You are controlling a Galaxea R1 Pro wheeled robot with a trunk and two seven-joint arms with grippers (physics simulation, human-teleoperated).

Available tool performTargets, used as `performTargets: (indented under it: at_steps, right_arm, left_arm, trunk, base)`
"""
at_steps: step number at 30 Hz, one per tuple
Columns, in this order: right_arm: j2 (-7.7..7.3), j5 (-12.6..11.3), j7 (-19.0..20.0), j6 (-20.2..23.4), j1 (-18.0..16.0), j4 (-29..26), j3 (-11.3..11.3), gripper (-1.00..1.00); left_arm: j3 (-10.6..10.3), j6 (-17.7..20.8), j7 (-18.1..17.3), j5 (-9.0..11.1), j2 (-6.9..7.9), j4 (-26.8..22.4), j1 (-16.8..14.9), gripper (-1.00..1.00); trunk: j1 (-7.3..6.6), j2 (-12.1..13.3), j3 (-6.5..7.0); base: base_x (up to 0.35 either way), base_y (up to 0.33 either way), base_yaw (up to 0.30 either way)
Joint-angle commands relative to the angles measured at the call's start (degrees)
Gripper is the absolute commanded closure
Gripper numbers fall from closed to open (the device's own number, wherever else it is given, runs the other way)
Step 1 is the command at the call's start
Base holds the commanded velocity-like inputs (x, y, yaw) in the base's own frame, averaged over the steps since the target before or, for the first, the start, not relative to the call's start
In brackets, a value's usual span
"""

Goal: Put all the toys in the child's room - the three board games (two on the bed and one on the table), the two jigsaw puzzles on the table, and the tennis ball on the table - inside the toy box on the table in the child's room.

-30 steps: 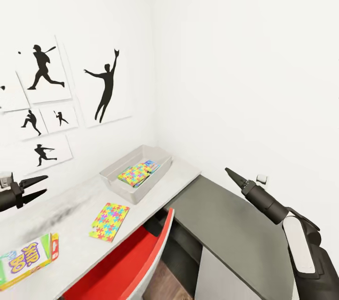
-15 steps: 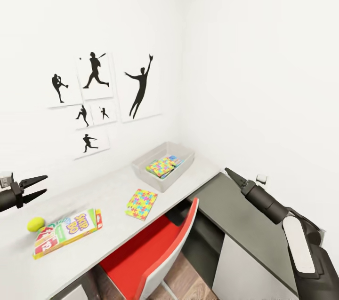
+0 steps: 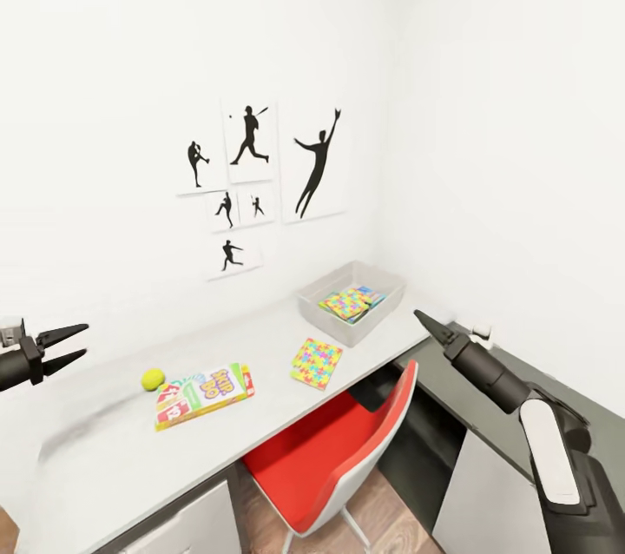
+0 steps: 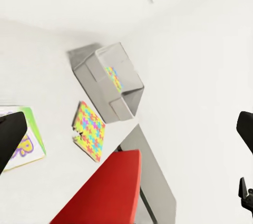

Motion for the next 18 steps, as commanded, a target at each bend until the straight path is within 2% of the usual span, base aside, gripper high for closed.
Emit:
performTargets:
  at_steps: [1, 5, 11, 16, 18]
  right_arm:
    - [0.0, -0.09, 0.02, 0.36, -0.02, -0.01, -0.06, -1.0]
    - [0.04, 1.51, -0.21, 0.31, -0.02, -0.01, 0.01, -1.0]
    - [0.15, 4.71, -1.05, 0.3, -0.04, -0.01, 0.54, -1.0]
    - [0.2, 6.35, -6.08, 0.27, -0.09, -0.14, 5.13, -1.0]
    - [0.24, 6.51, -10.47, 0.29, -0.1, -0.22, 7.73, -1.0]
  left_arm:
    - [0.04, 0.41, -0.07, 0.11, -0.02, 0.06, -0.03, -1.0]
    - [0.06, 0.41, -0.04, 0.11, -0.06, 0.06, -0.03, -1.0]
    - [0.04, 0.4, 0.0, 0.11, -0.07, 0.06, -0.03, -1.0]
    - [0.03, 0.37, 0.02, 0.11, -0.07, 0.06, -0.03, -1.0]
    - [0.04, 0.36, 0.02, 0.11, -0.07, 0.06, -0.03, -1.0]
  trunk:
    - [0.01, -0.04, 0.04]
    - [0.01, -0.04, 0.29]
    - [0.01, -0.04, 0.67]
    - [0.01, -0.04, 0.99]
    - [0.01, -0.04, 1.12]
  base:
    - [-0.137, 0.259, 0.223]
    - [-0.115, 0.238, 0.223]
    - [-0.031, 0.067, 0.223]
    - [-0.004, 0.009, 0.224]
    - [-0.001, 0.002, 0.224]
